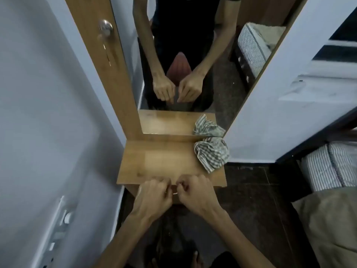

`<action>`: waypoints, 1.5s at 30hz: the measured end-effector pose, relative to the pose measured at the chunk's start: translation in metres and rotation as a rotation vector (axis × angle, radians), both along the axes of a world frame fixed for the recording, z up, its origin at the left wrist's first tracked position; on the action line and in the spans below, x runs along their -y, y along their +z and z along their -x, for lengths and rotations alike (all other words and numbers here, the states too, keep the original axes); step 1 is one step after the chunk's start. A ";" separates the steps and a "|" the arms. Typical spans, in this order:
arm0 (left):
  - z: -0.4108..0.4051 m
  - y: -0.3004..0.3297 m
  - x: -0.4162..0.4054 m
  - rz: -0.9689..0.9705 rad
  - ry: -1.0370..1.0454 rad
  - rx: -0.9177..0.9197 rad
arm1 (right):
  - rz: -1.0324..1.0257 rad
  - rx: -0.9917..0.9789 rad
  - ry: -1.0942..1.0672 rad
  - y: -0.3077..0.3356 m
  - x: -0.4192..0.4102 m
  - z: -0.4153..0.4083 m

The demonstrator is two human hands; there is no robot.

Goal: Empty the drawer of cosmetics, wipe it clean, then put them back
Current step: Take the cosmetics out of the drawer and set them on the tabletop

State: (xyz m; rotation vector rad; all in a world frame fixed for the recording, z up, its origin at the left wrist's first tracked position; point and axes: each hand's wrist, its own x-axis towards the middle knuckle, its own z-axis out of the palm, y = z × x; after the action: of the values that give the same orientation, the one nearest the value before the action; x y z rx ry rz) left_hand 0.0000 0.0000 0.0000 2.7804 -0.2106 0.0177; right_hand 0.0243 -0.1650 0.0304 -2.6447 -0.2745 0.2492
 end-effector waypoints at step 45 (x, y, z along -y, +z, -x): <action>0.128 -0.077 -0.011 -0.013 0.106 0.345 | -0.014 0.171 -0.013 -0.082 0.005 0.124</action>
State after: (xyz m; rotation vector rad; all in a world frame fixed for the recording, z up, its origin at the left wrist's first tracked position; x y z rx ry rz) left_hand -0.1277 0.0112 -0.0774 2.7802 -0.1477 0.5252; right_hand -0.0999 -0.1702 -0.0516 -2.6563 -0.3134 0.0167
